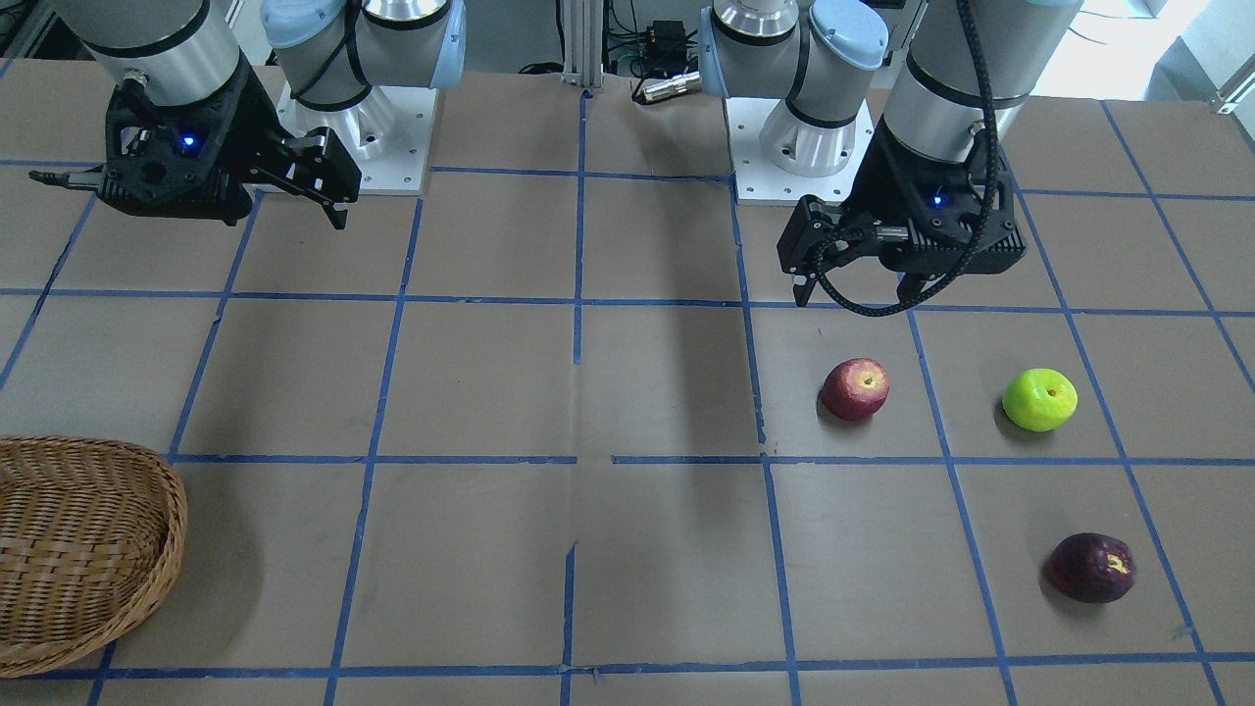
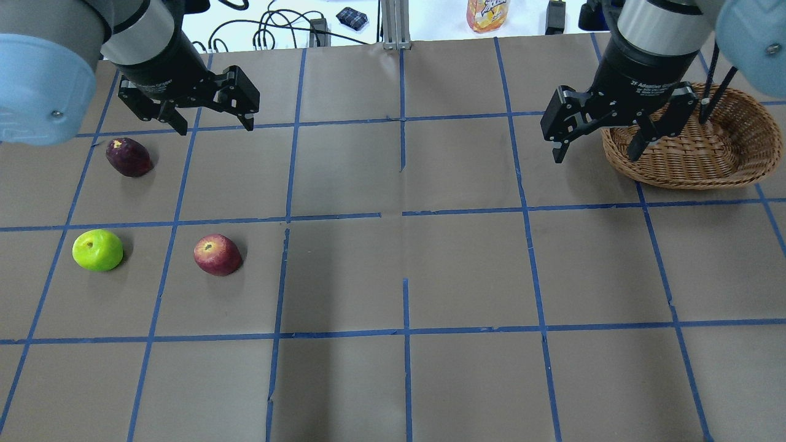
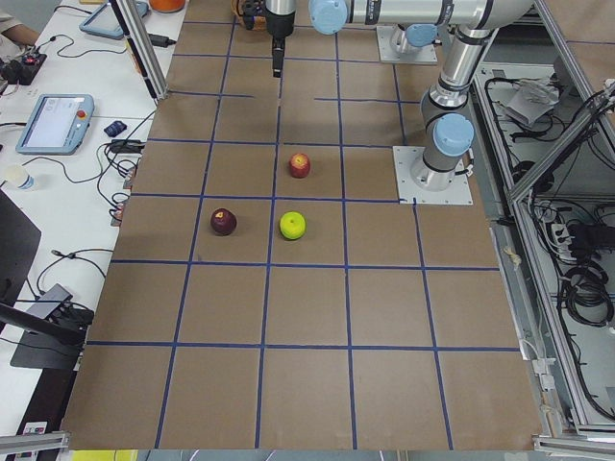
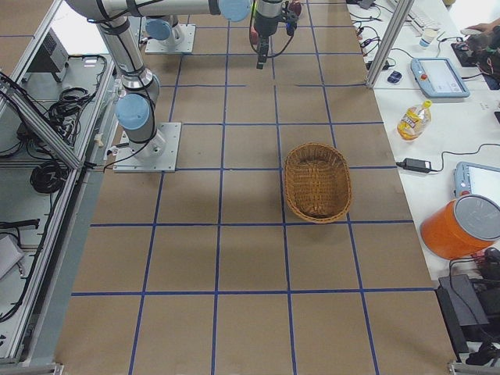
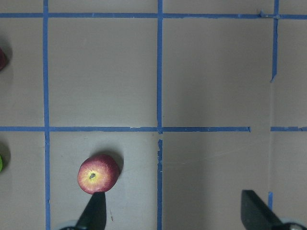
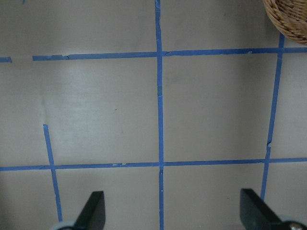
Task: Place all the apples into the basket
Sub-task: 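Reach the left gripper down to the red apple and grasp it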
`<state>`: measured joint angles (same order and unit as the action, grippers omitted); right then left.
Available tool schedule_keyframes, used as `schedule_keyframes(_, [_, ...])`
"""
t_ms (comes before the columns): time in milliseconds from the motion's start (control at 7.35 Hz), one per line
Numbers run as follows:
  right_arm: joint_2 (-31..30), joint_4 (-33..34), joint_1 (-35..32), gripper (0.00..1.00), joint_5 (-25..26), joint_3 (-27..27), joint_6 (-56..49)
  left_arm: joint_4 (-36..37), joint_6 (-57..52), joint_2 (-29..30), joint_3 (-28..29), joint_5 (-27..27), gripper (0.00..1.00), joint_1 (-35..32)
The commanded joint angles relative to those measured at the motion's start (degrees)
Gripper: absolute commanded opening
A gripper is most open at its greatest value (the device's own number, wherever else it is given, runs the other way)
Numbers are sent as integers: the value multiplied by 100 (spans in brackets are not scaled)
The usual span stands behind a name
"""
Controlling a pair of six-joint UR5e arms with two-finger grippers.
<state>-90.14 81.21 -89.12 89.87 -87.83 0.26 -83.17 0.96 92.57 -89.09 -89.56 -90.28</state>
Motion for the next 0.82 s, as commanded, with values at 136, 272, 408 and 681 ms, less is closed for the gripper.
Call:
schedule_keyframes(136, [5,9,0,100,4,-6,9,-24,-60,-37,-46,0,100,63])
schedule_keyframes(272, [5,9,0,100,4,3,9,-59,-157,-81,-73,-9,100,194])
schedule_keyframes(408, [5,9,0,100,13,-6,9,-68,-619,-72,-256,-35,100,361])
schedule_keyframes(681, [5,9,0,100,-4,-6,9,596,-1464,-46,-1262,-18,100,1253])
